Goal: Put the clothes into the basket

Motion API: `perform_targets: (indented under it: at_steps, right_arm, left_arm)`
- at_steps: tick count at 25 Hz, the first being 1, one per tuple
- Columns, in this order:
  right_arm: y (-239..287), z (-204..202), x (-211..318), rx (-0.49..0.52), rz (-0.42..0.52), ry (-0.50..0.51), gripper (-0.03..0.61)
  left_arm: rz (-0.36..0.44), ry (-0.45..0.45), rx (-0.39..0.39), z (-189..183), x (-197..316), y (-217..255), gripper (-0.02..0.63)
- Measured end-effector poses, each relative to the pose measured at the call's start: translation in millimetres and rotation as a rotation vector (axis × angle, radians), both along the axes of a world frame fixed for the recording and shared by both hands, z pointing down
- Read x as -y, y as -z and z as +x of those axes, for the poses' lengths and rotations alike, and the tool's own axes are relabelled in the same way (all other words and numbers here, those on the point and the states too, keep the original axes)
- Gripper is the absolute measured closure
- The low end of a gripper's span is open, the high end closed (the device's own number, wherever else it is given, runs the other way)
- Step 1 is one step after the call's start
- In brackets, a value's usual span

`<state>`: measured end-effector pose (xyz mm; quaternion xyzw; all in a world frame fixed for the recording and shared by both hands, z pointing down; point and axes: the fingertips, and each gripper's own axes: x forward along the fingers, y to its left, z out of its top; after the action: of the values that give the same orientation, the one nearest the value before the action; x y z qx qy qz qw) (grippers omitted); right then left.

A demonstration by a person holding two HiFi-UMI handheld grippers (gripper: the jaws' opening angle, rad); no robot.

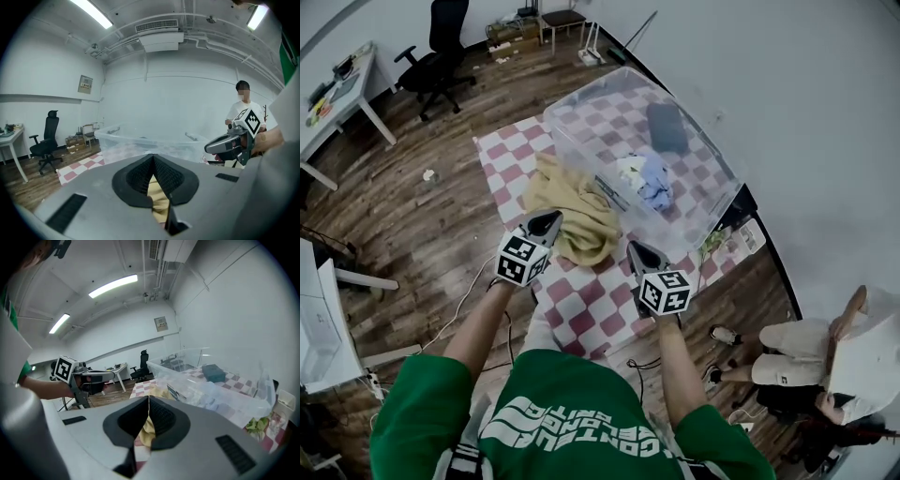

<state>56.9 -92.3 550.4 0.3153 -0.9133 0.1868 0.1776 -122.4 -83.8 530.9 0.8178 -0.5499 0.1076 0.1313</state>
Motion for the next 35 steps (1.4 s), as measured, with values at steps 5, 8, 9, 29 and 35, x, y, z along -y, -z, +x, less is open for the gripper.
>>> perform_targets:
  at_steps: [5,8,9,29,35]
  right_arm:
    - [-15.3,-26.3,4.1,-0.015,-0.028,0.035,0.569]
    - [-23.3,-38.5,8.1,-0.029,-0.038,0.049,0.568]
    - [-26.1,-41.9,9.7,-0.036,-0.04,0.052,0.568]
    - [-133.3,-50.3,51.3,-0.214,-0.135,-0.011,0.359]
    - [-164.0,-50.7,66.0,-0.26,-0.158,-0.027,0.295]
  left_arm:
    - [-0.022,0.031,-0.004,-27.6,-0.2,-14.0,0.611]
    - [-0.034,0.041,0.001,-39.6,0.1,-21.3,0.611]
    - [-0.038,0.043,0.004,-43.3,0.2,-24.0,0.611]
    - [-0.245,0.092,-0.044,-120.8,39.1,-133.7,0.479]
    - [-0.322,0.068,-0.036,-128.9,60.7,-177.0,0.343]
